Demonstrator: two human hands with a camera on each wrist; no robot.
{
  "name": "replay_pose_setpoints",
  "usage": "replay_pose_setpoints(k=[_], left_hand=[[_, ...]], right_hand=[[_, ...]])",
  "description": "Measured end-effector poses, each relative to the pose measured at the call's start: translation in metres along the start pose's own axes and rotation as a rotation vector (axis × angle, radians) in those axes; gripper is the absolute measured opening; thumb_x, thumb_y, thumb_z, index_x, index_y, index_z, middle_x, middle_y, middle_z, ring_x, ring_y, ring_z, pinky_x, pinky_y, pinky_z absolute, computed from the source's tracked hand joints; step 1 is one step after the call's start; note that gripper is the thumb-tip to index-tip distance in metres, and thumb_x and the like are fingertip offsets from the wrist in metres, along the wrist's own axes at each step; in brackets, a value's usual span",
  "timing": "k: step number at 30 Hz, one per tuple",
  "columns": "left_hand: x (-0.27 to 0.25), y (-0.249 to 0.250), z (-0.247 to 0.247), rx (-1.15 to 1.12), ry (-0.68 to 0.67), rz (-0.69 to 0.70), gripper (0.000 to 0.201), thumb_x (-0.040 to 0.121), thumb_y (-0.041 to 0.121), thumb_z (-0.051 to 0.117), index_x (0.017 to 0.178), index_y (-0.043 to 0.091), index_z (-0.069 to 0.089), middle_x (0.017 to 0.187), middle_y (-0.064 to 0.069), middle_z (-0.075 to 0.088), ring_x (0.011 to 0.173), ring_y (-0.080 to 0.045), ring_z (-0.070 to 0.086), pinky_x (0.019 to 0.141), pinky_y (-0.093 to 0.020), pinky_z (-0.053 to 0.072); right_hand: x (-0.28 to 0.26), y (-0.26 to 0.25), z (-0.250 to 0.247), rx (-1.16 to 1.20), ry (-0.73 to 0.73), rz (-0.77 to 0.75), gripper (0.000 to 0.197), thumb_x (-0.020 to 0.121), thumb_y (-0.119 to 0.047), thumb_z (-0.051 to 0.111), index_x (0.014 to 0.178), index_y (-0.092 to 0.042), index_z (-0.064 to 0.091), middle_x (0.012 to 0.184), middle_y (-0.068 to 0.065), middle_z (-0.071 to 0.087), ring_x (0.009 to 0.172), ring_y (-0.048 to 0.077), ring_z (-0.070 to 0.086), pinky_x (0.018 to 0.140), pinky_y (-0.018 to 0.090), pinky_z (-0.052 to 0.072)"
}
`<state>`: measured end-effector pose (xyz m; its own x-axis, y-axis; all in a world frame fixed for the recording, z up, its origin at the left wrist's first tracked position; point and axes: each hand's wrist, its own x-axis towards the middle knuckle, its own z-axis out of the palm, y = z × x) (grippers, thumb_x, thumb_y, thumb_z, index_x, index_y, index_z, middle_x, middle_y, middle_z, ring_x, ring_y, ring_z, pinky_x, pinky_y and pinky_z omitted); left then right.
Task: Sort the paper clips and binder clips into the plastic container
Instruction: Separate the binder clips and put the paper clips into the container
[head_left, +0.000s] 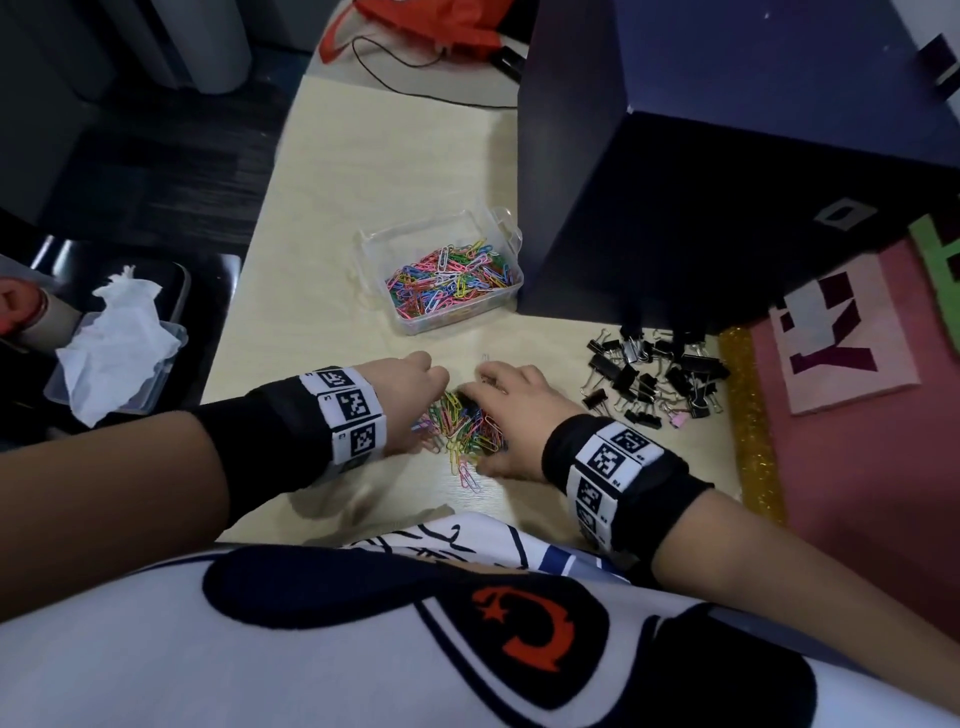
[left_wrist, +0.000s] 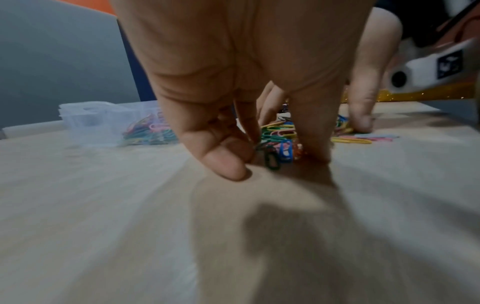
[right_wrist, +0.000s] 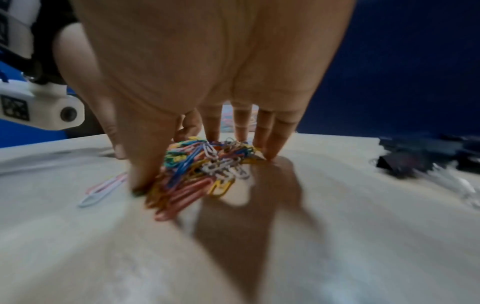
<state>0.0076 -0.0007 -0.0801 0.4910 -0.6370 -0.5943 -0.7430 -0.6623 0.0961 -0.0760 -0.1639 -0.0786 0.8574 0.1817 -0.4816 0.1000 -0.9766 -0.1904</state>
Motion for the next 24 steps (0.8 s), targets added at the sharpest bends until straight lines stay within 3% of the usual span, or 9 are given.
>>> replay_pose_setpoints(k=[3, 7, 11, 16, 22, 24], left_hand=[[0.007, 0.000, -0.002, 0.000, 0.016, 0.022, 0.041, 0.087, 0.034, 0.063, 0.118, 0.012, 0.047, 0.112, -0.010, 0.051, 0.100, -0.030, 0.059, 0.081, -0.038, 0.050], [0.013, -0.002, -0.003, 0.006, 0.050, 0.020, 0.023, 0.093, 0.024, 0.053, 0.113, 0.014, 0.050, 0.106, -0.009, 0.055, 0.097, -0.030, 0.058, 0.080, -0.040, 0.051], [0.014, -0.004, -0.006, 0.034, 0.094, 0.010, 0.022, 0.091, 0.015, 0.055, 0.112, 0.013, 0.050, 0.103, -0.008, 0.056, 0.094, -0.030, 0.060, 0.076, -0.038, 0.052], [0.010, -0.010, -0.022, -0.039, 0.208, 0.020, 0.024, 0.096, 0.024, 0.048, 0.115, 0.011, 0.054, 0.112, -0.009, 0.059, 0.102, -0.028, 0.058, 0.082, -0.036, 0.047], [0.005, -0.032, -0.058, -0.190, 0.420, -0.035, 0.024, 0.094, 0.028, 0.054, 0.111, 0.011, 0.058, 0.107, -0.010, 0.061, 0.100, -0.029, 0.057, 0.083, -0.035, 0.044], [0.007, -0.041, -0.068, -0.232, 0.474, -0.080, 0.025, 0.092, 0.028, 0.057, 0.111, 0.012, 0.059, 0.106, -0.010, 0.061, 0.099, -0.030, 0.057, 0.083, -0.035, 0.044]], right_hand=[[0.003, 0.003, 0.004, 0.096, 0.089, 0.039, 0.052, 0.086, -0.027, 0.064, 0.135, -0.026, 0.044, 0.134, 0.002, 0.035, 0.120, 0.027, 0.038, 0.100, 0.034, 0.038], [0.012, 0.008, 0.002, 0.152, 0.120, 0.144, 0.039, 0.087, -0.006, 0.052, 0.123, -0.021, 0.051, 0.113, 0.007, 0.042, 0.104, 0.030, 0.050, 0.086, 0.035, 0.046], [0.020, 0.013, -0.012, 0.200, 0.130, 0.242, 0.026, 0.089, -0.009, 0.051, 0.112, -0.019, 0.056, 0.109, 0.007, 0.047, 0.101, 0.029, 0.055, 0.088, 0.033, 0.046], [0.029, 0.016, -0.036, 0.277, 0.212, 0.309, 0.015, 0.089, -0.017, 0.059, 0.102, -0.023, 0.064, 0.105, 0.001, 0.052, 0.102, 0.021, 0.056, 0.083, 0.023, 0.038], [0.048, 0.004, -0.083, 0.287, 0.328, 0.263, 0.014, 0.086, -0.014, 0.062, 0.099, -0.020, 0.066, 0.108, 0.006, 0.061, 0.099, 0.024, 0.059, 0.088, 0.030, 0.048], [0.056, -0.001, -0.097, 0.281, 0.387, 0.257, 0.016, 0.087, -0.015, 0.061, 0.101, -0.019, 0.066, 0.110, 0.007, 0.061, 0.101, 0.025, 0.059, 0.088, 0.029, 0.046]])
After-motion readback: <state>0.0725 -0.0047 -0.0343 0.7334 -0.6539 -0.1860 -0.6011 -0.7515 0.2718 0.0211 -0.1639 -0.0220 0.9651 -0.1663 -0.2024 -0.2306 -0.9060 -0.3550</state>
